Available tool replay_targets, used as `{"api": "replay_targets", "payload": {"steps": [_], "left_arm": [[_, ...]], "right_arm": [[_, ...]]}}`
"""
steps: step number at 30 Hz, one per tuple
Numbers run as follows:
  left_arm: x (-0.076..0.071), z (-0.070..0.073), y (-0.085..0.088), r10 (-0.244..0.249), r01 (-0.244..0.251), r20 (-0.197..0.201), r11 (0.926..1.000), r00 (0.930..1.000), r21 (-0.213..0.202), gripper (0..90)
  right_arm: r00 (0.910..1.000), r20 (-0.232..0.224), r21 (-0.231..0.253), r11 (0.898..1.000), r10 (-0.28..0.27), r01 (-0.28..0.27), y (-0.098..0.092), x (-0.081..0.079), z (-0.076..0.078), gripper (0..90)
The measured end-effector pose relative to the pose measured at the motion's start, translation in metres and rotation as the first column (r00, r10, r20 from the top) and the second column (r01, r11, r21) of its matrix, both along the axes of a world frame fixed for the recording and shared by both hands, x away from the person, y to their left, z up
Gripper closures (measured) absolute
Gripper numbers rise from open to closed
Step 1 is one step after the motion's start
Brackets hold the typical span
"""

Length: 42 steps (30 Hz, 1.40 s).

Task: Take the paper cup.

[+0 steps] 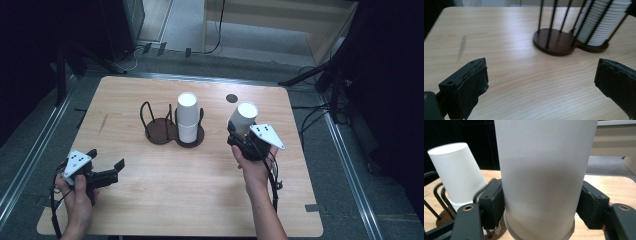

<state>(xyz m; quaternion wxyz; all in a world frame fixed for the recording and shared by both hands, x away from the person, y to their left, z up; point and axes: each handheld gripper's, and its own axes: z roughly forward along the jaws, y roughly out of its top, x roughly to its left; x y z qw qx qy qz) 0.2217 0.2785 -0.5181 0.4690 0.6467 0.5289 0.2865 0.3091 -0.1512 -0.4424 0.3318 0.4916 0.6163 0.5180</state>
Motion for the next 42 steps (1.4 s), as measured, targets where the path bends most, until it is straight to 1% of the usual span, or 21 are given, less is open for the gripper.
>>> {"api": "replay_targets", "payload": {"steps": [2, 4, 8, 11, 17, 18, 20, 21, 22, 23, 24, 26, 27, 30, 32, 36, 39, 41, 42], "left_arm": [[0.002, 0.003, -0.008, -0.025, 0.025, -0.002, 0.9997, 0.9997, 0.008, 0.0], [0.004, 0.006, -0.016, -0.039, 0.039, -0.006, 0.9992, 0.9992, 0.006, 0.0], [0.01, 0.012, -0.029, -0.066, 0.066, -0.005, 0.9976, 0.9978, -0.022, 0.0], [0.014, 0.015, -0.035, -0.084, 0.084, -0.002, 0.9959, 0.9964, -0.032, 0.0], [0.024, 0.023, -0.05, -0.115, 0.115, 0.003, 0.9917, 0.9934, -0.058, 0.0], [0.025, 0.024, -0.053, -0.125, 0.125, 0.004, 0.9902, 0.9922, -0.063, 0.0], [0.029, 0.028, -0.06, -0.142, 0.142, 0.006, 0.985, 0.9899, -0.098, 0.0], [0.031, 0.03, -0.064, -0.152, 0.152, 0.005, 0.9825, 0.9884, -0.109, 0.0], [0.033, 0.033, -0.069, -0.172, 0.172, 0.01, 0.98, 0.9851, -0.101, 0.0], [0.034, 0.034, -0.072, -0.18, 0.181, 0.013, 0.9791, 0.9835, -0.094, 0.0], [0.035, 0.036, -0.077, -0.192, 0.193, 0.017, 0.9779, 0.9812, -0.08, 0.0], [0.035, 0.037, -0.082, -0.213, 0.214, 0.022, 0.9745, 0.9768, -0.067, 0.0], [0.035, 0.037, -0.084, -0.227, 0.228, 0.019, 0.9719, 0.9736, -0.058, 0.0], [0.034, 0.034, -0.089, -0.27, 0.27, 0.007, 0.9619, 0.963, -0.046, 0.0], [0.033, 0.033, -0.092, -0.294, 0.293, -0.001, 0.954, 0.9558, -0.062, 0.0], [0.031, 0.035, -0.096, -0.319, 0.318, -0.001, 0.9452, 0.9478, -0.073, 0.0], [0.029, 0.037, -0.098, -0.329, 0.328, -0.001, 0.9418, 0.9442, -0.073, 0.0], [0.028, 0.037, -0.102, -0.34, 0.339, -0.006, 0.9385, 0.9403, -0.065, 0.0], [0.028, 0.037, -0.103, -0.345, 0.344, -0.009, 0.9371, 0.9385, -0.06, 0.0]], "right_arm": [[1.0, -0.003, -0.002, 1.0, -0.003, 0.003, -0.003, -0.003, -0.005, 30.7], [0.9999, -0.008, -0.006, 1.0, -0.008, 0.008, -0.006, -0.007, -0.011, 30.7], [0.9996, -0.02, -0.001, 1.0, -0.02, 0.02, -0.01, -0.013, -0.019, 30.6], [0.9988, -0.033, -0.009, 0.999, -0.036, 0.035, -0.014, -0.017, -0.026, 30.8], [0.9984, -0.042, -0.014, 0.999, -0.039, 0.038, -0.019, -0.024, -0.039, 31.3], [0.9983, -0.044, -0.015, 0.999, -0.037, 0.037, -0.02, -0.026, -0.042, 31.3], [0.9982, -0.047, -0.016, 0.999, -0.037, 0.036, -0.021, -0.027, -0.043, 31.4], [0.9981, -0.05, -0.016, 0.999, -0.038, 0.037, -0.021, -0.029, -0.045, 31.4], [0.9979, -0.051, -0.017, 0.999, -0.04, 0.039, -0.021, -0.031, -0.046, 31.6], [0.9976, -0.058, -0.019, 0.999, -0.038, 0.037, -0.02, -0.033, -0.048, 31.5], [0.9976, -0.06, -0.027, 0.999, -0.035, 0.033, -0.02, -0.034, -0.05, 31.6], [0.9977, -0.064, -0.052, 0.998, -0.024, 0.021, -0.016, -0.039, -0.053, 31.6], [0.9977, -0.064, -0.052, 0.998, -0.024, 0.021, -0.016, -0.039, -0.053, 31.6], [0.9985, -0.053, -0.087, 0.996, -0.012, 0.007, -0.012, -0.043, -0.056, 31.7], [0.9985, -0.055, -0.094, 0.996, -0.001, -0.004, -0.009, -0.043, -0.058, 31.8], [0.9984, -0.051, -0.124, 0.992, 0.024, -0.03, 0.001, -0.045, -0.061, 31.9], [0.998, -0.039, -0.187, 0.981, 0.049, -0.055, 0.011, -0.047, -0.064, 32.1], [0.9969, -0.049, -0.208, 0.975, 0.061, -0.07, 0.015, -0.048, -0.067, 32.3], [0.9968, -0.049, -0.229, 0.971, 0.064, -0.073, 0.018, -0.048, -0.068, 32.4]]}}
